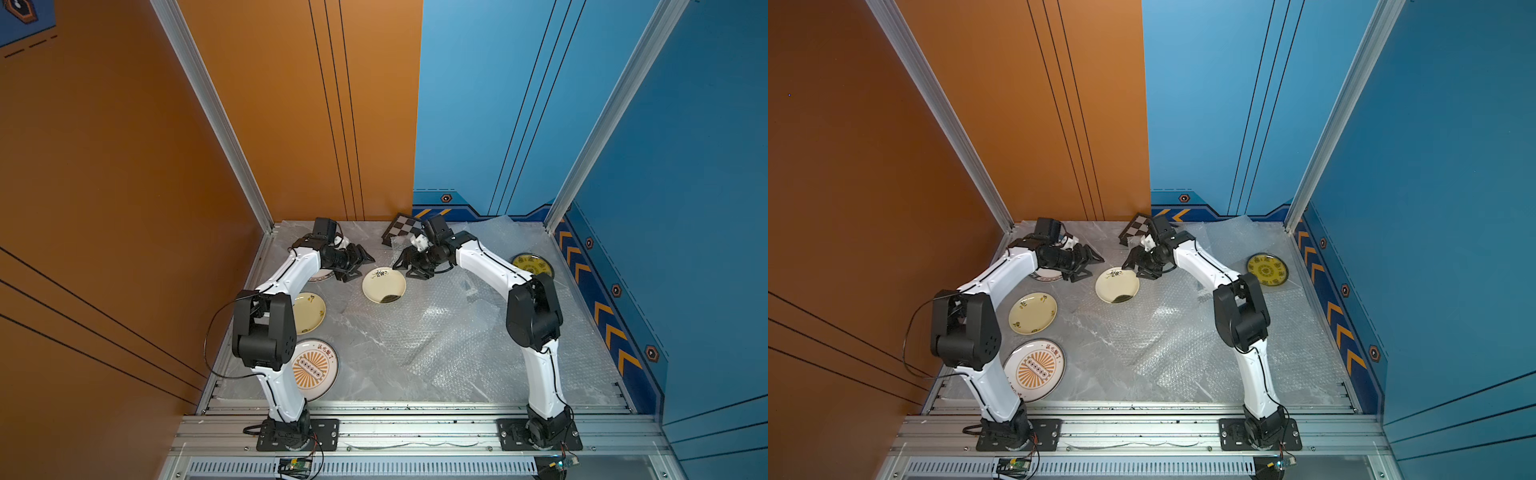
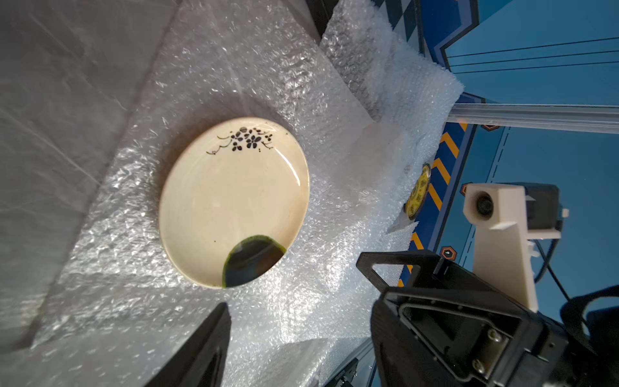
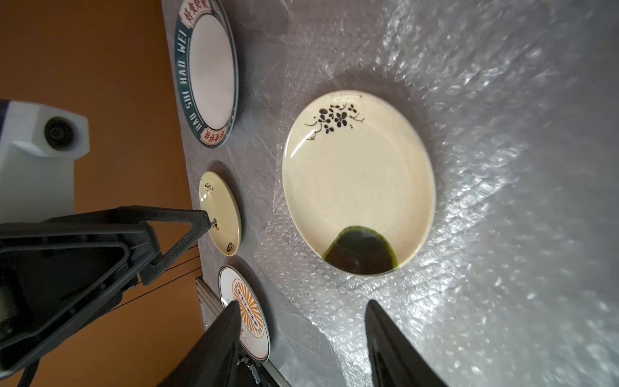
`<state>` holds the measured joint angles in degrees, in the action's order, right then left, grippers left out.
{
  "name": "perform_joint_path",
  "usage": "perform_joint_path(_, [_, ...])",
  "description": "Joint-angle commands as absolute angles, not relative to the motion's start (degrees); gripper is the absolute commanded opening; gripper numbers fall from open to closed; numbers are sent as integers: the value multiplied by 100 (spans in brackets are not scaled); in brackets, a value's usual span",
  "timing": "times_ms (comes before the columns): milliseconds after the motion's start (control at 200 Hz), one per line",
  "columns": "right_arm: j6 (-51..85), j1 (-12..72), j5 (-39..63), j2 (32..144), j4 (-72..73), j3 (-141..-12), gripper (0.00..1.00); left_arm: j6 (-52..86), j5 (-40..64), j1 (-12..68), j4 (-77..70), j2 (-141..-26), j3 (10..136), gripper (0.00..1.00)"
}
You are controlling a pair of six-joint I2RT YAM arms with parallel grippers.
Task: Unpack dinner plates from bubble wrap
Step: Unwrap the bubble wrap at the center of the board.
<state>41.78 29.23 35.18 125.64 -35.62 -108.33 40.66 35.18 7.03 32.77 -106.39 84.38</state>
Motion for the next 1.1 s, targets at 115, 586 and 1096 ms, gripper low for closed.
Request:
perform_joint_path(115, [3998, 2901, 3757, 12812, -3797, -10867, 57, 3431, 3451, 535, 3577, -11022, 8331, 60])
perform_joint_path(586, [3789, 2725, 3758, 12910, -3797, -10371, 56, 3078, 3375, 371, 3718, -11608, 8323, 54])
perform_joint_path(1096, [3718, 2681, 3836, 13446, -3788, -10826, 52, 3075, 3333, 498, 3719, -11946, 8651, 53])
